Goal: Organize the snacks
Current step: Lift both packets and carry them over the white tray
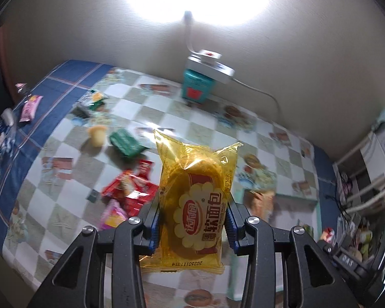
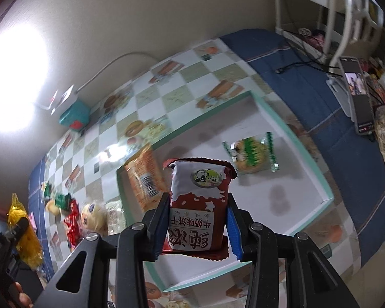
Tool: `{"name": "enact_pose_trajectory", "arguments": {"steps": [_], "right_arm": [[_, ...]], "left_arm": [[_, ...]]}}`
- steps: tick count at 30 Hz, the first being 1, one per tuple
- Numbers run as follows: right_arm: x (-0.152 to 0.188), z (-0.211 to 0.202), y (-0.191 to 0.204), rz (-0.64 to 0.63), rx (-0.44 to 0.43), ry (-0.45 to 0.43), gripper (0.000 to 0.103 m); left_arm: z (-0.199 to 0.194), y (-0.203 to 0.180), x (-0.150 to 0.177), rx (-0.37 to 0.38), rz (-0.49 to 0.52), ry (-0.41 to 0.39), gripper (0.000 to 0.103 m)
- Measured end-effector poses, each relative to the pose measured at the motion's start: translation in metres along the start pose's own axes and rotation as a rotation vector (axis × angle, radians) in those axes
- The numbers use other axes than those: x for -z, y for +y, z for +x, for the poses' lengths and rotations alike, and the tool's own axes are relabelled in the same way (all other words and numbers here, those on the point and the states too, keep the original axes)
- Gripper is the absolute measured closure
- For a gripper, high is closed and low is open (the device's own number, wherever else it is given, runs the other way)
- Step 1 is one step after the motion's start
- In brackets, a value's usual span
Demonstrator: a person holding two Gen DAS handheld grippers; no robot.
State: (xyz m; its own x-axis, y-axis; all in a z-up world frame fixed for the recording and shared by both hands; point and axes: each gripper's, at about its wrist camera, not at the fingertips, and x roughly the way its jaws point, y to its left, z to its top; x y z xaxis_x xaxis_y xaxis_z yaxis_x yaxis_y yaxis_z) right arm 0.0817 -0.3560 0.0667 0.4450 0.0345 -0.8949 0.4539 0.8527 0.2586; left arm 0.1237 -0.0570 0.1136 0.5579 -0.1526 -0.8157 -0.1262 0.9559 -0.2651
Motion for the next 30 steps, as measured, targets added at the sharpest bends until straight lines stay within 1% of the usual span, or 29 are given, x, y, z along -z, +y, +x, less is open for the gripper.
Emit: {"name": "enact_pose_trajectory", "arguments": {"steps": [4, 10, 16, 18, 20, 26, 30], "right_arm": [[-0.007, -0.002, -0.021, 0.043, 0.033, -0.015, 0.060], [-0.013, -0.004, -0.051, 0.109, 0.043, -0.018, 0.060], [-0.018, -0.006, -0.078, 0.161, 0.105, -0.032, 0.060], [-0.019, 0.001, -0.084, 0.165, 0.112, -0.014, 0.060], [-0.016, 0.013, -0.090, 0.180, 0.113, 0.022, 0.060], [-0.008, 0.042, -0.102, 0.207, 0.148, 0.101, 0.060], [-0.004, 0.050, -0.105, 0.210, 0.151, 0.123, 0.060]], "left_arm": [[0.006, -0.039, 0.012, 0.032, 0.084, 0.028, 0.060], [0.015, -0.083, 0.031, 0.099, 0.162, 0.085, 0.060], [0.027, -0.117, 0.049, 0.117, 0.241, 0.136, 0.060], [0.033, -0.124, 0.054, 0.127, 0.255, 0.157, 0.060], [0.040, -0.133, 0.061, 0.135, 0.271, 0.186, 0.060], [0.063, -0.151, 0.080, 0.105, 0.335, 0.247, 0.060], [0.079, -0.159, 0.092, 0.088, 0.367, 0.292, 0.060]]}}
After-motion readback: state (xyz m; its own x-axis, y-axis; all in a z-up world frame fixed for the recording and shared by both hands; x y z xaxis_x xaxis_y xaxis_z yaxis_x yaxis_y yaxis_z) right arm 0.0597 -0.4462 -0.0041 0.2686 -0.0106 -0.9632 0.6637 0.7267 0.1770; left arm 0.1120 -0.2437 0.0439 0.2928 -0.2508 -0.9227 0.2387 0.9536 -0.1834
